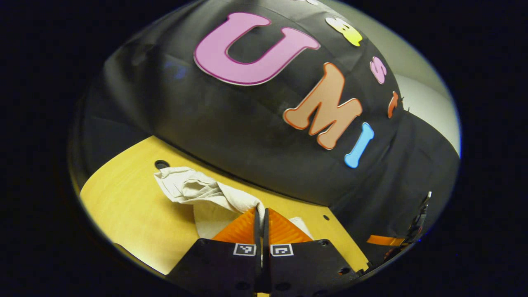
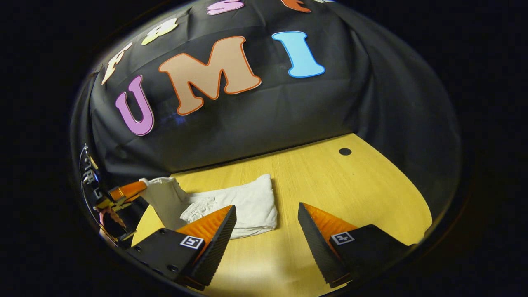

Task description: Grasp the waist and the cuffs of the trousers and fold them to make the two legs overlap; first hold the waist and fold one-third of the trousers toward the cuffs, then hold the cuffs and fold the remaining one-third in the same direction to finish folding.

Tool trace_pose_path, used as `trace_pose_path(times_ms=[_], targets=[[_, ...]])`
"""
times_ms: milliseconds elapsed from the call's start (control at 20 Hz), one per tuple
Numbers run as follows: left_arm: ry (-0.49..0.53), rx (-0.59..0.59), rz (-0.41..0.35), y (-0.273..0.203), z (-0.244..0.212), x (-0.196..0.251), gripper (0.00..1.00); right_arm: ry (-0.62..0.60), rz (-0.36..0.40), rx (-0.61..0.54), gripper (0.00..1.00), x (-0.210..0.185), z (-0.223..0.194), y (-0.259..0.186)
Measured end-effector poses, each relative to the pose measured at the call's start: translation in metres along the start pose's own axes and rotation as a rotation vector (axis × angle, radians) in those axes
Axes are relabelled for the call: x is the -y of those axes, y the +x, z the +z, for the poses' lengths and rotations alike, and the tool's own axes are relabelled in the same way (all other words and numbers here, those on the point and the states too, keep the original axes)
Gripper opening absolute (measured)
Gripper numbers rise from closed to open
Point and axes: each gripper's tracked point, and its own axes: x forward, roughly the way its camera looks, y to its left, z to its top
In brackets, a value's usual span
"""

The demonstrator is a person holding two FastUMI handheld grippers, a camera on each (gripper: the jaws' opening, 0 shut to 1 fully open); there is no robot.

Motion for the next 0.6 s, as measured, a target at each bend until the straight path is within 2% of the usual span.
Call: trace_pose_path(times_ms=[200,300,500,600], targets=[[0.067,-0.006,-0.079,0.033,-0.007,0.071,0.0,-0.004,-0.009,0.013,0.96,0.035,0.009,-0.009],[0.117,-0.044,-0.105,0.05,-0.026,0.101,0.0,0.002,-0.009,0.02,0.96,0.051,0.01,-0.013],[0.236,-0.17,-0.132,0.078,-0.1,0.134,0.0,0.016,-0.012,0.017,0.96,0.082,0.012,-0.021],[0.298,-0.265,-0.127,0.076,-0.143,0.137,0.06,0.015,-0.015,0.018,0.96,0.095,0.014,-0.024]])
